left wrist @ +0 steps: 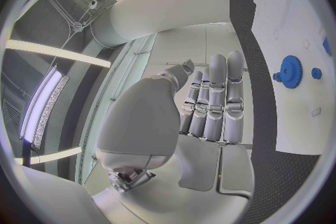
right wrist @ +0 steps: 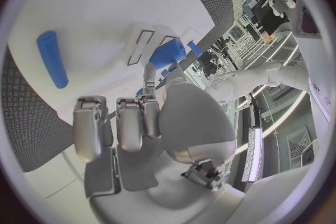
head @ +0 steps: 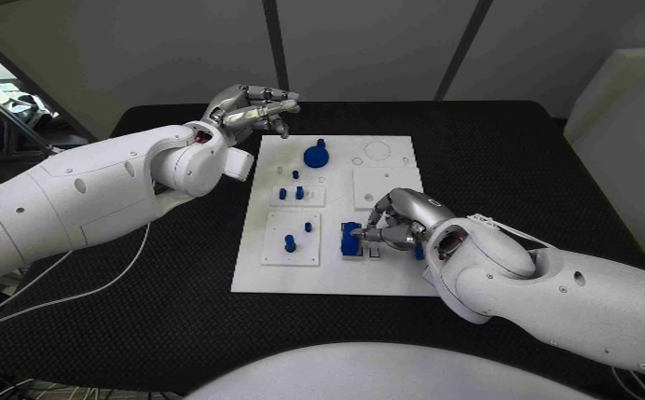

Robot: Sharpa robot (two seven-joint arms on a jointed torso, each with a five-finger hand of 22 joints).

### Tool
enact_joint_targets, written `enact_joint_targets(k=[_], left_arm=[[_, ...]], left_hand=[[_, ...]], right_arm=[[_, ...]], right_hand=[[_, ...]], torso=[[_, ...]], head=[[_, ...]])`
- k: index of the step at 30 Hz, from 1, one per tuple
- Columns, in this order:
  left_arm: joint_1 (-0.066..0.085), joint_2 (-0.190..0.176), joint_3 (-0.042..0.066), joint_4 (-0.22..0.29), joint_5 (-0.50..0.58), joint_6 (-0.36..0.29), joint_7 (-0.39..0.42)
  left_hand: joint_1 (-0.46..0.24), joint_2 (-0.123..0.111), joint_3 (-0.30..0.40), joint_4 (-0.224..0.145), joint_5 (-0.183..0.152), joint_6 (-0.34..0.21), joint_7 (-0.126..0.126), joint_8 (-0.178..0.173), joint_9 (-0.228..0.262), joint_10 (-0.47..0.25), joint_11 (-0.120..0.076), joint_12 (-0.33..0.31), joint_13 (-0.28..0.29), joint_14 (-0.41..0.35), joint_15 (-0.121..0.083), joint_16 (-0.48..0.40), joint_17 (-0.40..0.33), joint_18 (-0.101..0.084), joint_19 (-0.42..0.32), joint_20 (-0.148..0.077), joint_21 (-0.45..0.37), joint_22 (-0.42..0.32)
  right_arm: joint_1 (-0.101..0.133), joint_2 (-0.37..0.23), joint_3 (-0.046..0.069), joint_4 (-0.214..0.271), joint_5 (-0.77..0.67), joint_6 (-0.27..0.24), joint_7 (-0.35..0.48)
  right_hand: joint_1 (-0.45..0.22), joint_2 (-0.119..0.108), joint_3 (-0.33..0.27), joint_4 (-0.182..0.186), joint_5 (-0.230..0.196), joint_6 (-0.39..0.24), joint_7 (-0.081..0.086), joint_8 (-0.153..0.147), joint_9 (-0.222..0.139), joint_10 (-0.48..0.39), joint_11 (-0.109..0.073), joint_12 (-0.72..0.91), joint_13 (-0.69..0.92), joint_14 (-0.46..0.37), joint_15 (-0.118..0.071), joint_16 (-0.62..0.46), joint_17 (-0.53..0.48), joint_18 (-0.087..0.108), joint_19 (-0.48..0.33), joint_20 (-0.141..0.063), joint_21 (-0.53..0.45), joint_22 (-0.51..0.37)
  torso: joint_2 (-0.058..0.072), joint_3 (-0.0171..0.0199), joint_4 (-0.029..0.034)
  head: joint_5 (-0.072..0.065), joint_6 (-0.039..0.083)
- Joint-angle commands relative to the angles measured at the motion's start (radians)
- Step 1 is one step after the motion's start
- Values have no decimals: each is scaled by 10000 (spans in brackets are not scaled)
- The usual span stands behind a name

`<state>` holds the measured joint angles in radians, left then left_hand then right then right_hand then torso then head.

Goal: Assemble the parts on the task board

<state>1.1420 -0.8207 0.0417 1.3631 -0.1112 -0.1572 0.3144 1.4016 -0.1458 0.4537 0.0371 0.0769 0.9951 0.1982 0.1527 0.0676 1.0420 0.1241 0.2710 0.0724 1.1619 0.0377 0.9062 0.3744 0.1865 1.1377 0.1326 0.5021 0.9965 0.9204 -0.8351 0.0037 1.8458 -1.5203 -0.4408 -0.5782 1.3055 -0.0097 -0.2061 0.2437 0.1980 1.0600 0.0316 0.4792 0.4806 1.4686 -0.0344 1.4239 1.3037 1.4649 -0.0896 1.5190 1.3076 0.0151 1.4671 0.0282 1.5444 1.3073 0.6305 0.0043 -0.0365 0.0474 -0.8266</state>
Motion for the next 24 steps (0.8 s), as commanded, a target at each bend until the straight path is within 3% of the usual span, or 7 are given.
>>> enact_joint_targets(k=[1, 9, 14, 24], left_arm=[[15, -6, 5, 11, -8, 124, -6], [14, -29, 0, 18, -8, 134, -13], [11, -13, -7, 6, -8, 148, -14], [9, -4, -17, 9, -8, 156, -22]], left_hand=[[30, 86, -40, -15, -13, -90, 2, 27, -10, -99, 9, 52, -16, -55, -10, -47, -13, -47, -25, -9, -71, -11], [30, 86, -40, -15, -13, -90, 2, 27, -10, -99, 9, 52, -16, -55, -10, -47, -13, -47, -25, -9, -71, -11], [30, 86, -40, -15, -13, -90, 2, 27, -10, -99, 9, 52, -16, -55, -10, -47, -13, -47, -25, -9, -71, -11], [30, 86, -40, -15, -13, -90, 2, 27, -10, -99, 9, 52, -16, -55, -10, -47, -13, -47, -25, -9, -71, -11]], right_arm=[[-4, -41, -11, 103, 242, 55, 418], [-6, -262, -15, 343, 349, -113, 671], [-7, -285, -16, 499, 462, 50, 864], [-5, -123, -12, 332, 453, 291, 780]], right_hand=[[-114, 3, -12, 69, 35, -53, 14, 63, 16, 378, -18, 44, 1563, 857, -34, 11, 1583, -70, 810, -50, 40, 2396], [-126, 9, -23, 83, 35, -52, 12, 68, 22, 381, -19, 48, 1567, 858, -34, 13, 1588, -72, 815, -49, 45, 2401], [-127, -3, -52, 96, 21, -53, 6, 78, 35, 388, -23, 59, 1578, 859, -36, 16, 1594, -73, 818, -50, 48, 2405], [168, 52, -37, -35, -43, -72, -19, 113, 91, 388, -45, 50, 1583, 859, -52, 14, 1593, -71, 814, -59, 43, 2401]], torso=[[0, -4, -1], [-7, 1, -15], [-7, 6, 0], [2, -8, 17]], head=[[27, -8], [26, -8], [12, -4], [15, 14]])
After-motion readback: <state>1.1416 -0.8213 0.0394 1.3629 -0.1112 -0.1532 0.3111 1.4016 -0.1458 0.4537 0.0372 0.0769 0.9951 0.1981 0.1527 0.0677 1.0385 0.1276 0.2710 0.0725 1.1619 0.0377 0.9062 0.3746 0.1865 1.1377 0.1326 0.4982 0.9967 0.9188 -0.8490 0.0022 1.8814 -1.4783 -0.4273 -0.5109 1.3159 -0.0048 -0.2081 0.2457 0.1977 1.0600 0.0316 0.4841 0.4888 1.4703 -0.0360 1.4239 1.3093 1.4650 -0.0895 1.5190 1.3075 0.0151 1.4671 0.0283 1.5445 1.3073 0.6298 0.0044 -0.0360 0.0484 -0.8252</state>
